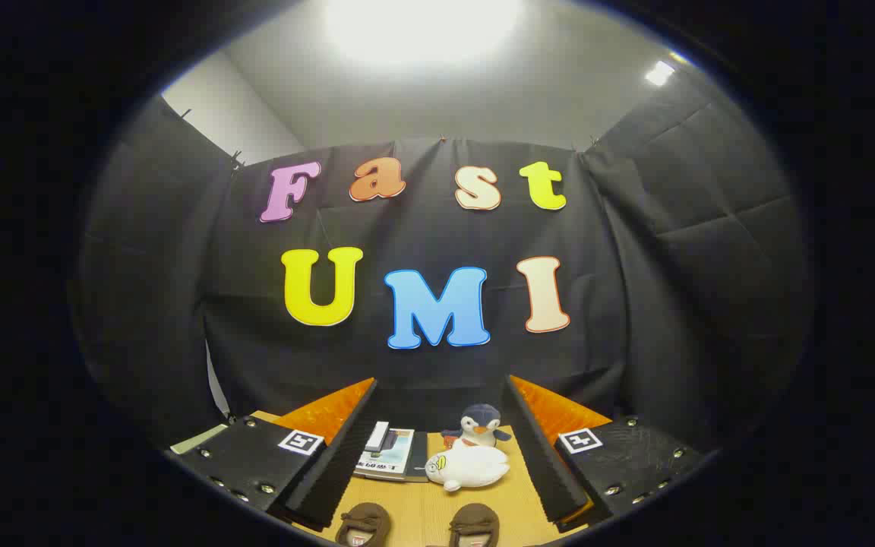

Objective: Open the storage box then place both shoes into the box .Put the left shoe in first, then the right shoe, with the right side of both shoes facing outward in a uniform manner.

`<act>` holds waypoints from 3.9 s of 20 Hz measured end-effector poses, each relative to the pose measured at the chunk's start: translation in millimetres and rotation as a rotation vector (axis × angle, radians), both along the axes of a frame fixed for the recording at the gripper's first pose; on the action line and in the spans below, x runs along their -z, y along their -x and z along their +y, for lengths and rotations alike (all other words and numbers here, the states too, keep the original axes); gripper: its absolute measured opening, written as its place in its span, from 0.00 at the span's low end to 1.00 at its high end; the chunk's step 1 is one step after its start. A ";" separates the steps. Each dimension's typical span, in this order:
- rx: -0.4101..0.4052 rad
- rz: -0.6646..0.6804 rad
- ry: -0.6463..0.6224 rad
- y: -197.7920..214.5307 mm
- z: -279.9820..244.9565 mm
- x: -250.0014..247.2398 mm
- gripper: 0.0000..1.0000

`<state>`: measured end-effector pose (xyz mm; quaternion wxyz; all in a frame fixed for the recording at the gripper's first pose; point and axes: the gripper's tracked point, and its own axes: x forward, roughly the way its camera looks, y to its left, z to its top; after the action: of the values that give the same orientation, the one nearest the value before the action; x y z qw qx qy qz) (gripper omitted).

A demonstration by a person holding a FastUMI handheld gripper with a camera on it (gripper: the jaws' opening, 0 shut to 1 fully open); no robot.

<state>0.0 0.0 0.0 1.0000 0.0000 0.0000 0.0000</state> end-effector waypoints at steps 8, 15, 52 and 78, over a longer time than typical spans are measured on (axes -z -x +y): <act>0.008 0.032 -0.051 4.2 8.7 8.4 0.97; 0.039 0.053 -0.036 10.3 11.8 15.2 0.97; -0.846 0.991 -0.612 6.1 280.5 318.1 0.99; -0.938 1.135 -1.064 -10.4 326.5 272.4 0.09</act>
<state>10.4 326.5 -272.4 0.6150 0.4619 0.4926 0.4070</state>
